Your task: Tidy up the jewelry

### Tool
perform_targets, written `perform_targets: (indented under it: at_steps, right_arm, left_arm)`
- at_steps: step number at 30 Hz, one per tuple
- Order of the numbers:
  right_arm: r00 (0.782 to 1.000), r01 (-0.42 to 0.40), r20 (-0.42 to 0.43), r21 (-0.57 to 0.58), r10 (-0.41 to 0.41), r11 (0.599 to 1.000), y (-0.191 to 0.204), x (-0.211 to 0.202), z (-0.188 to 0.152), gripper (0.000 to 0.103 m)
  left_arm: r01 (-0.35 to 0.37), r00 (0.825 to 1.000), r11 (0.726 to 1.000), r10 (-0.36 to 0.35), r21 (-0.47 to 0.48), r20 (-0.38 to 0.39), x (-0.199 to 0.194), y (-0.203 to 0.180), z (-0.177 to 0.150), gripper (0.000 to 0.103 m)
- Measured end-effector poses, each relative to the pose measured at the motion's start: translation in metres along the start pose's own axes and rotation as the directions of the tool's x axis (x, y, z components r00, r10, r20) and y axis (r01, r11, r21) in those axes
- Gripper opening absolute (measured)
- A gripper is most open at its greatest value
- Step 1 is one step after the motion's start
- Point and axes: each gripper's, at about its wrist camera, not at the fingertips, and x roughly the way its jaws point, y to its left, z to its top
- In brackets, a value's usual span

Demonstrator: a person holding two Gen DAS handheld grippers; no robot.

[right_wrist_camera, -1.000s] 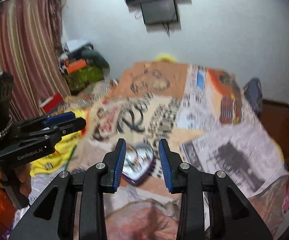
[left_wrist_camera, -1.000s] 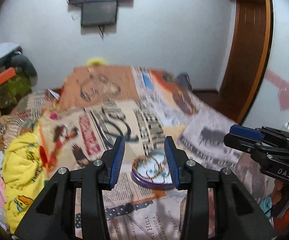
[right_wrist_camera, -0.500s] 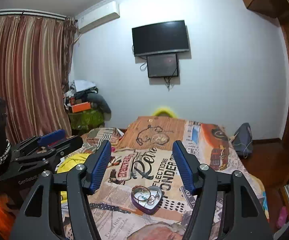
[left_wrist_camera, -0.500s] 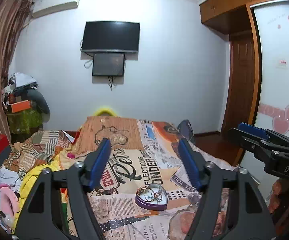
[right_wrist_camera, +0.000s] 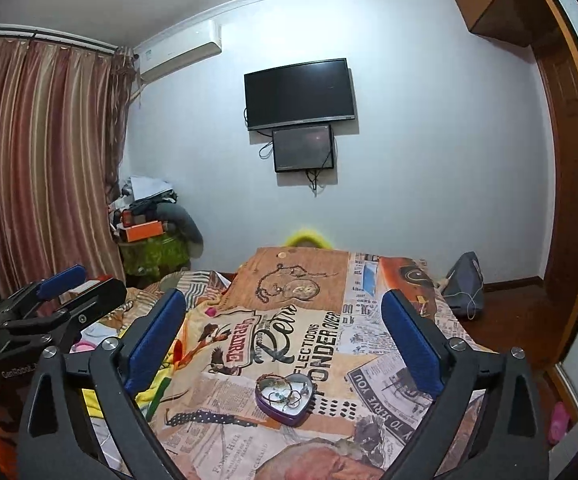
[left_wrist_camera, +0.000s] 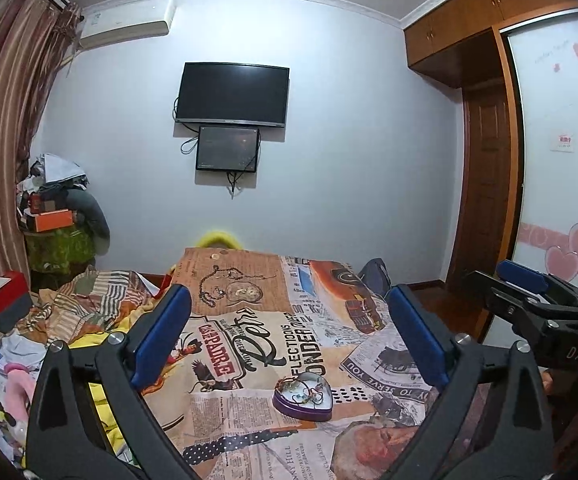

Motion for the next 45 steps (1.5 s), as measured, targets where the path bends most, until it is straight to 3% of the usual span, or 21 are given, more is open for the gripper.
perform_targets:
  at_steps: [45]
  right_arm:
    - [0.999,0.013,-0.036,0.008,-0.013,1.000,-0.009,-0.008,-0.007,0.098]
  left_arm:
    - [-0.024,0.998,1.000,0.024,0.006,-0.054,0.018,-0.001,-0.007,0.100]
